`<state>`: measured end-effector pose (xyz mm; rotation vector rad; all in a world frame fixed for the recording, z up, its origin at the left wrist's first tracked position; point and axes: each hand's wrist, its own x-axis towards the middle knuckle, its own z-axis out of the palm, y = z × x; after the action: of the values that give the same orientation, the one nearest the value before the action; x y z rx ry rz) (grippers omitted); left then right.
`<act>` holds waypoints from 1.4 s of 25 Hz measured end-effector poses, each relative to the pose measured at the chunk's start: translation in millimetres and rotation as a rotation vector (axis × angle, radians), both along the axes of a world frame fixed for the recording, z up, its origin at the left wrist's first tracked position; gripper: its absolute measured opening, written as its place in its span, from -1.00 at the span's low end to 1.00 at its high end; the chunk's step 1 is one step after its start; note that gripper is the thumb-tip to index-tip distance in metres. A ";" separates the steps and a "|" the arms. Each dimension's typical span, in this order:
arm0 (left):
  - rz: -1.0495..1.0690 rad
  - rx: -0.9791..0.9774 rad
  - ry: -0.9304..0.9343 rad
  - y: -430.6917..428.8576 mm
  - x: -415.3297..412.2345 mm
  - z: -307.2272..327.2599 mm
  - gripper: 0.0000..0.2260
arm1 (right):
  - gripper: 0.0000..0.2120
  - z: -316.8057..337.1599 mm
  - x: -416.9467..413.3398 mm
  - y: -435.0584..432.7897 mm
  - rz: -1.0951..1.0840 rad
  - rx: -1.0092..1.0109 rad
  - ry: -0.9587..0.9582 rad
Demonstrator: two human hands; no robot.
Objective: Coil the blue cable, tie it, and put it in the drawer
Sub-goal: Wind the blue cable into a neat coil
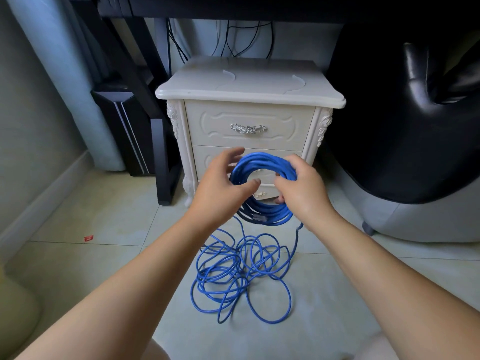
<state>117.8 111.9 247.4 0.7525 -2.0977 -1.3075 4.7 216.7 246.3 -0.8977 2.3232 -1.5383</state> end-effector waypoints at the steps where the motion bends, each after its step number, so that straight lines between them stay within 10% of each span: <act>1: -0.020 -0.075 0.007 -0.7 -0.2 0.6 -0.46 | -0.78 -1.0 0.4 -0.2 0.030 0.044 0.066; 5: -0.109 -0.172 -0.073 -5.3 -0.5 -0.9 -0.40 | -0.84 -0.6 10.3 -2.6 0.215 0.173 0.260; 9: -0.077 -0.163 -0.202 -7.5 -1.5 -0.2 -0.97 | -0.82 -0.5 12.5 -4.1 0.187 0.154 0.272; 26: 0.355 0.562 0.189 -0.9 -10.0 5.4 -0.86 | -0.56 -10.7 31.5 -1.0 0.116 -0.282 -0.689; 35: 0.251 0.704 0.227 15.8 -8.5 2.3 -0.94 | -0.82 -16.3 20.8 -12.4 -0.059 -0.190 -0.595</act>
<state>109.3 127.7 249.7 1.0459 -1.2977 -1.8943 25.5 204.3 230.0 -0.3317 1.8128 -1.7703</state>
